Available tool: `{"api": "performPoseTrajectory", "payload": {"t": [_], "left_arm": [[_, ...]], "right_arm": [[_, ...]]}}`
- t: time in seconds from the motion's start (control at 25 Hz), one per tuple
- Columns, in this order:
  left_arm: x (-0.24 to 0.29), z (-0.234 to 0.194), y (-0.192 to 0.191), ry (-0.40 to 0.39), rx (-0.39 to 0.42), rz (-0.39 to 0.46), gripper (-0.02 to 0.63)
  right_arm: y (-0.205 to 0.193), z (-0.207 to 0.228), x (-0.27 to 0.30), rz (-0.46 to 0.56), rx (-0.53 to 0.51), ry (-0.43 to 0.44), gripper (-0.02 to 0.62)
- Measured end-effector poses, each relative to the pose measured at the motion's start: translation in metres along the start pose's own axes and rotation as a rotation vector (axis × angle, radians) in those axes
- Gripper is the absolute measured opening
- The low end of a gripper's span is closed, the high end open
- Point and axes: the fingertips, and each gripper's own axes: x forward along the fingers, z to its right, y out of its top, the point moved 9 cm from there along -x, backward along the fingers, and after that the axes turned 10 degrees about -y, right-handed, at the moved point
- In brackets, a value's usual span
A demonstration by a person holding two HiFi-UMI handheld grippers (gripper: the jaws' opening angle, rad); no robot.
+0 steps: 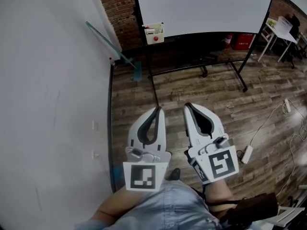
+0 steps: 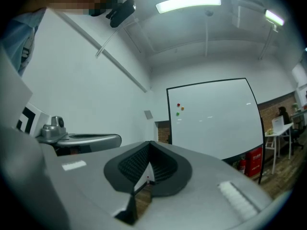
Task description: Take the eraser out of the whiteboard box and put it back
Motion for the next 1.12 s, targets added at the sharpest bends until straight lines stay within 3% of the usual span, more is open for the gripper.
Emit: {"api": "performPoseTrajectory", "payload": {"t": [0.32,0.76,1.12], "left_arm": [[0.032,-0.033,-0.017,0.007,-0.018,-0.003,0.005],[0.108,-0.126,-0.028,-0.025,-0.031,0.027,0.005],[0.142,-0.194,-0.034,-0.042,-0.057,0.059,0.005]], "right_arm": [[-0.011,0.012,0.044,-0.012,-0.015,-0.005,0.002],[-0.013,0.021,0.161,-0.009,-0.028,-0.032,0.002],[-0.013,0.006,0.233,-0.009,-0.072,-0.043,0.002]]}}
